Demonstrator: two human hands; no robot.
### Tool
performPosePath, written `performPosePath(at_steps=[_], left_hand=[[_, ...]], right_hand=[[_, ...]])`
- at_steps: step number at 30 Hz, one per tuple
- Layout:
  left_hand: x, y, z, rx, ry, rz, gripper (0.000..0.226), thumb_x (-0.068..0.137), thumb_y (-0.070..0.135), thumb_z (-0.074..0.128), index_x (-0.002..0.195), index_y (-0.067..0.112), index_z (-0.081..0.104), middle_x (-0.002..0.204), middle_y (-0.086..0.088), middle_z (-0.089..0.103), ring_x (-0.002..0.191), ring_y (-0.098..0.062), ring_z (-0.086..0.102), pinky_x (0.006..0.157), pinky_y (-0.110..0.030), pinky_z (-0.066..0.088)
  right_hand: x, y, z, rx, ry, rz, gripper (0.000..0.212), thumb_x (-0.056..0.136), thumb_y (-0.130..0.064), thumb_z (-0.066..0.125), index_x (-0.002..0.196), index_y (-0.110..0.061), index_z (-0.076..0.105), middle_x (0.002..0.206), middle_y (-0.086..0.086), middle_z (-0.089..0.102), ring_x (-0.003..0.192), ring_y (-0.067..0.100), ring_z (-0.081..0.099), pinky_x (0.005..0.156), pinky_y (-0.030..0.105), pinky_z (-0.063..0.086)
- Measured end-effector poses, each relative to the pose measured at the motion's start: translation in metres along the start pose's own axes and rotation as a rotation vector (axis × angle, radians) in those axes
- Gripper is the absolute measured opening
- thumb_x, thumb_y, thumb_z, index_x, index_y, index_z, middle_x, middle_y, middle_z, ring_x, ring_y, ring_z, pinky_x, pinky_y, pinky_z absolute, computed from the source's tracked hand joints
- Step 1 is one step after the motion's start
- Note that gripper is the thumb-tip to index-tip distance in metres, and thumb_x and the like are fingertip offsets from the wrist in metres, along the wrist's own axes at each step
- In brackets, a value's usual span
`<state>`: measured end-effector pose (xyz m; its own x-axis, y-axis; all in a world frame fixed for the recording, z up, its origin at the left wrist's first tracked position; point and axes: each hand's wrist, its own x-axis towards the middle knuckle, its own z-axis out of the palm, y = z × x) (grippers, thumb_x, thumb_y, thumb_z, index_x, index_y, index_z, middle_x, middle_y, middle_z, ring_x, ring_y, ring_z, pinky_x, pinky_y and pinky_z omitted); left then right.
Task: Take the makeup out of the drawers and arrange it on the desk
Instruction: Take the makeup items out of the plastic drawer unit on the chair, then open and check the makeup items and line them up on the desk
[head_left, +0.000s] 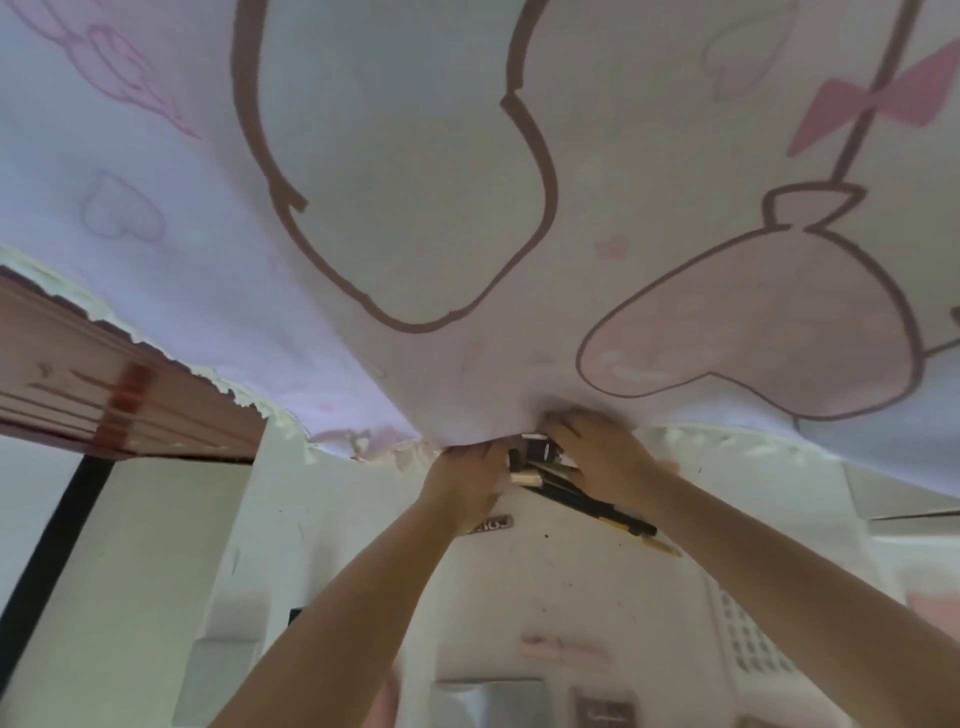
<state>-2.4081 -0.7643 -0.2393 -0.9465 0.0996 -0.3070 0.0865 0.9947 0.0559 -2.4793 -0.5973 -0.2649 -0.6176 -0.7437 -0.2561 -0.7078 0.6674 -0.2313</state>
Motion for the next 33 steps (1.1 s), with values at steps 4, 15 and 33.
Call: performPosePath(at_steps=[4, 15, 33], left_hand=[[-0.005, -0.001, 0.006, -0.031, -0.131, 0.057, 0.078, 0.081, 0.038, 0.064, 0.144, 0.015, 0.023, 0.144, -0.003, 0.035, 0.133, -0.023, 0.034, 0.110, -0.033, 0.027], [-0.038, -0.033, 0.013, -0.038, -0.087, 0.136, 0.075, 0.087, 0.038, 0.056, 0.146, 0.017, 0.014, 0.151, -0.003, 0.018, 0.142, -0.019, 0.014, 0.115, -0.031, 0.015], [-0.276, -0.241, 0.074, -0.179, -0.241, 0.167, 0.088, 0.080, 0.050, 0.062, 0.145, 0.011, 0.017, 0.153, -0.003, 0.018, 0.141, -0.016, 0.018, 0.113, -0.023, 0.017]], right_hand=[[-0.005, 0.006, 0.016, -0.007, 0.026, 0.014, 0.061, 0.086, -0.034, 0.057, 0.139, -0.013, 0.035, 0.143, 0.008, 0.039, 0.133, 0.026, 0.036, 0.111, 0.039, 0.028], [-0.035, -0.039, 0.026, -0.137, 0.165, 0.227, 0.058, 0.048, -0.027, 0.088, 0.098, -0.005, 0.069, 0.100, 0.019, 0.068, 0.091, 0.037, 0.068, 0.072, 0.046, 0.055], [-0.017, -0.346, 0.059, 0.025, 0.140, 0.061, 0.037, 0.090, -0.028, 0.044, 0.117, -0.007, 0.056, 0.120, 0.011, 0.056, 0.116, 0.024, 0.048, 0.101, 0.032, 0.041]])
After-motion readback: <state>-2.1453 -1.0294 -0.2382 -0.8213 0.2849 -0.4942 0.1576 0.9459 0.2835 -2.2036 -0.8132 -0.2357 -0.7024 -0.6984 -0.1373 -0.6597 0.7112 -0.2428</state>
